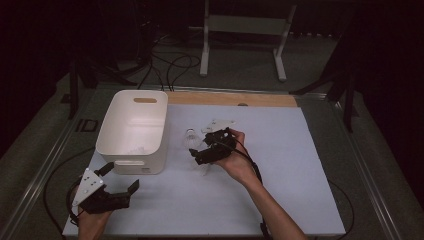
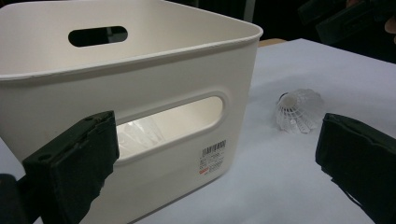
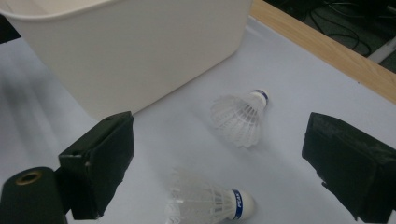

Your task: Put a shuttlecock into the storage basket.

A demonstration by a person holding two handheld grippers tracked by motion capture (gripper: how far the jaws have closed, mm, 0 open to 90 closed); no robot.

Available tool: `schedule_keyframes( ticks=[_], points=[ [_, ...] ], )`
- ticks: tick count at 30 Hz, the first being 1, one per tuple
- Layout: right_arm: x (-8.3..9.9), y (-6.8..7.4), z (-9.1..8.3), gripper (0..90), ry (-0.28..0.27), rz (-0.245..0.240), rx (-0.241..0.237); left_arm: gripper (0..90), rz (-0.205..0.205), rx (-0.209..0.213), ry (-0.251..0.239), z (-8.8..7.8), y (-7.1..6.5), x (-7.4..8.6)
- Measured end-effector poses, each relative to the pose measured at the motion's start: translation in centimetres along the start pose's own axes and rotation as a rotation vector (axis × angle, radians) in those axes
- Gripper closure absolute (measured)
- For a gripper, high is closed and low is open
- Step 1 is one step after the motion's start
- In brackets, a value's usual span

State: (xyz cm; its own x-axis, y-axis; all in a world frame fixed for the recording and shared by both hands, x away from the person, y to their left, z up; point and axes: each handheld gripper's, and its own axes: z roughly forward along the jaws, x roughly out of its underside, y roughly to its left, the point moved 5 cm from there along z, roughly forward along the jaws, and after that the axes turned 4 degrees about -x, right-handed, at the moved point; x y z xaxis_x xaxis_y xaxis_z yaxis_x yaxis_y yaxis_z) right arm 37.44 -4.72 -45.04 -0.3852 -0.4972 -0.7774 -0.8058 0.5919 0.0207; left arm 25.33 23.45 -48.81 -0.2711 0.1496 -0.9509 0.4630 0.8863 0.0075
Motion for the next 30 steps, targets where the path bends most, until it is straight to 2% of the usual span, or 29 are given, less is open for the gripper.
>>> schedule_keyframes(
  ticks=[22, 30],
  points=[
    [1.9, 0.0, 0.8, 8.7, 0.014, 0.032, -0.008, 0.0, 0.0, -0.001, 0.0, 0.0, 0.0, 0.0],
    [2.3, 0.0, 1.0, 8.7, 0.024, 0.026, -0.012, 0.0, 0.001, 0.0, 0.0, 0.0, 0.0, 0.0]
  ],
)
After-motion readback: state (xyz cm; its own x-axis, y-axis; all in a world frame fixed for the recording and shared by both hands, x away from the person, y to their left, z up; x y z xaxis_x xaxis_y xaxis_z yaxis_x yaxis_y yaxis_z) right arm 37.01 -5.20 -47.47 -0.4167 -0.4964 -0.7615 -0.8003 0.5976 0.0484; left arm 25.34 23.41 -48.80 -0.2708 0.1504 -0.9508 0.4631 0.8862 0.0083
